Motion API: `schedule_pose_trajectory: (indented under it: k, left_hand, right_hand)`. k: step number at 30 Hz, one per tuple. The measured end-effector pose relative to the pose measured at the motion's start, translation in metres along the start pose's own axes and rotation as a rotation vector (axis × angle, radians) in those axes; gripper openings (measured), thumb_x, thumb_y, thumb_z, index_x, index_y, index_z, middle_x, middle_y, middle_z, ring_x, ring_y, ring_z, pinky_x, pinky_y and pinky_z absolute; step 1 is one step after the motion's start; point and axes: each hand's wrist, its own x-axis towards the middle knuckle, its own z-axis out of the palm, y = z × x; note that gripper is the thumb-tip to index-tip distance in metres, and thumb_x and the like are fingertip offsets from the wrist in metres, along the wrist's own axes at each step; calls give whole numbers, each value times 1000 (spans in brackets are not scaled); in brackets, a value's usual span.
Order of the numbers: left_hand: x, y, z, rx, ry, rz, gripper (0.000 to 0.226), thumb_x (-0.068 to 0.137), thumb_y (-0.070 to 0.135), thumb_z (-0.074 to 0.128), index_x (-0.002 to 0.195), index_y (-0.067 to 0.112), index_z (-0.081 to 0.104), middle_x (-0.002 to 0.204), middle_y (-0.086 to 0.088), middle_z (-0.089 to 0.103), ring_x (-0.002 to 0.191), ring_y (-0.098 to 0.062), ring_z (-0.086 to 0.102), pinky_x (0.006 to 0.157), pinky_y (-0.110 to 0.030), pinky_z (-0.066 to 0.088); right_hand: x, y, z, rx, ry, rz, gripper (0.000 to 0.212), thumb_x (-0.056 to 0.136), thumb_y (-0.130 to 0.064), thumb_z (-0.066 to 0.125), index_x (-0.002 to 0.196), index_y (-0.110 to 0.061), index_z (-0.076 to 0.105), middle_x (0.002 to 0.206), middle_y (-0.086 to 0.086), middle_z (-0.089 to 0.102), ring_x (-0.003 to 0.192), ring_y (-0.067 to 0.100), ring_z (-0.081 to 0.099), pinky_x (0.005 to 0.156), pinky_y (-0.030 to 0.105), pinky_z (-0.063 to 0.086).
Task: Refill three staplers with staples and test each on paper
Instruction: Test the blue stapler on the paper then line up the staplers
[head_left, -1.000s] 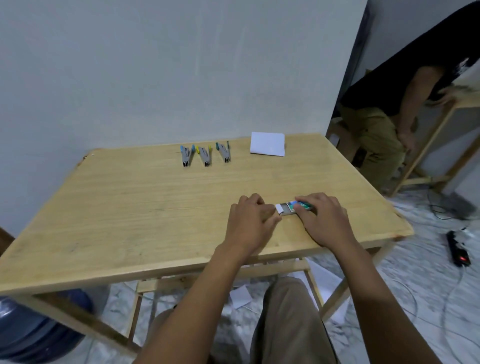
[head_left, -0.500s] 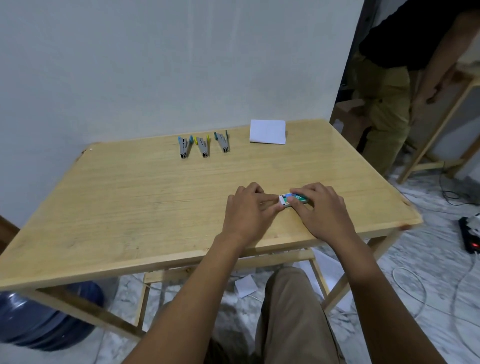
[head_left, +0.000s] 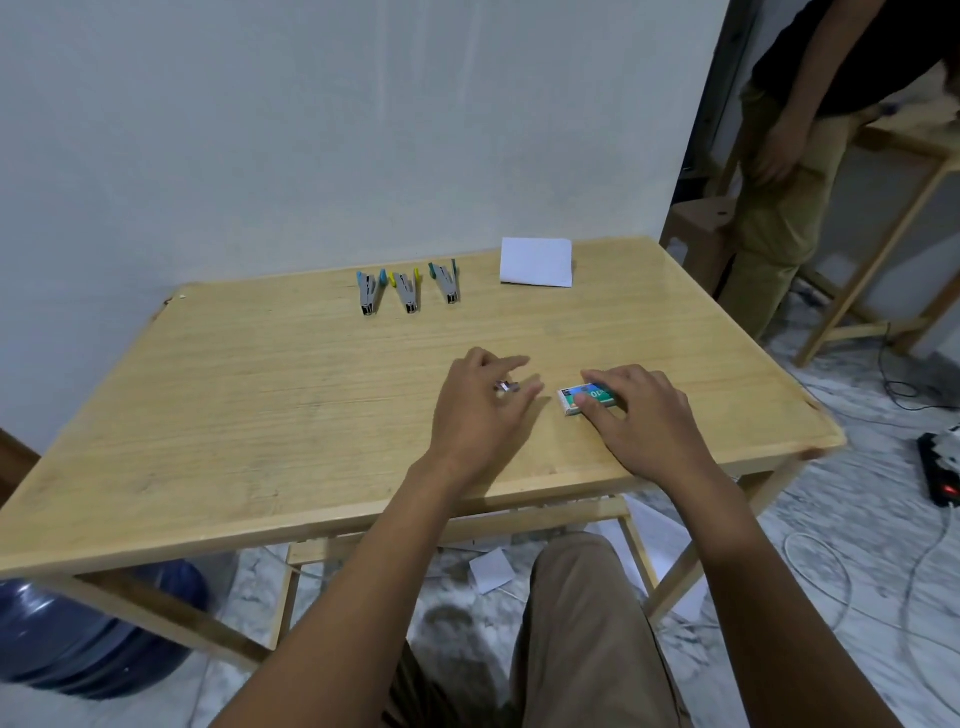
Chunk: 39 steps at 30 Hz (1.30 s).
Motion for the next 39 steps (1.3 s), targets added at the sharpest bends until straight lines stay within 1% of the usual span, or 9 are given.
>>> schedule_pose_trajectory:
  k: [2,4,7,11,20,26,31,36,39]
  left_hand:
    - [5,-8,-4,117,5,7,44,94,38,64,134,20,62,128,-2,53,122,-17,46,101,-35,43]
    - [11,-11,-4,137,-109,21,45,96,33,61,137,16,58,141,-2,49,131,-17,41,106,-34,39]
    - [15,-8,-2,145,-217,126,30,96,24,60,122,11,70,128,-3,62,119,-18,54,97,-31,45]
    - [7,-7,-1,126,-168,205,21,96,17,60,108,10,77,111,-1,72,105,-15,59,90,-29,47]
    - [-28,-5,-13,-16,-123,197,17,92,11,66,103,6,78,97,-3,75,88,-10,61,76,-5,40]
    - [-45,-4,-19,-108,-110,178,19,91,9,68,108,4,76,99,-6,74,88,-17,67,78,-23,52]
    - [-49,-7,-31,-146,-147,141,29,90,9,68,119,6,71,110,-1,70,100,-9,64,88,-11,47]
    - [-50,-9,-35,-138,-185,120,24,88,2,67,110,6,75,106,-3,74,97,-11,67,87,-18,52]
    - [-51,-7,-34,-144,-175,109,22,87,0,67,107,4,77,103,-6,75,96,-15,68,87,-23,53]
  right_hand:
    - [0,-1,1,-8,14,4,40,97,-48,52,134,-34,58,130,-5,58,120,17,45,99,37,31]
    - [-2,-3,2,1,34,-2,38,97,-46,54,132,-34,60,129,-5,56,119,16,45,99,37,31]
    - [-3,-6,4,8,53,-4,32,97,-42,55,127,-33,64,126,-5,57,117,17,46,98,37,32]
    - [-6,-10,6,7,64,14,31,98,-39,54,126,-30,65,124,-3,57,116,18,46,99,37,32]
    - [-25,-26,6,63,28,28,31,99,-35,54,126,-25,65,123,-1,54,117,18,46,98,33,28]
    - [-42,-35,8,76,37,44,33,99,-36,54,127,-24,65,122,0,53,117,18,46,101,36,30]
    - [-44,-48,13,80,112,125,43,89,-53,62,120,-23,68,119,0,55,116,19,48,100,37,33]
    - [-48,-57,19,160,175,158,39,86,-39,68,117,-15,70,115,3,56,112,19,49,98,39,45]
    - [-52,-61,22,165,202,157,37,85,-37,68,114,-14,71,113,4,57,111,20,50,97,40,46]
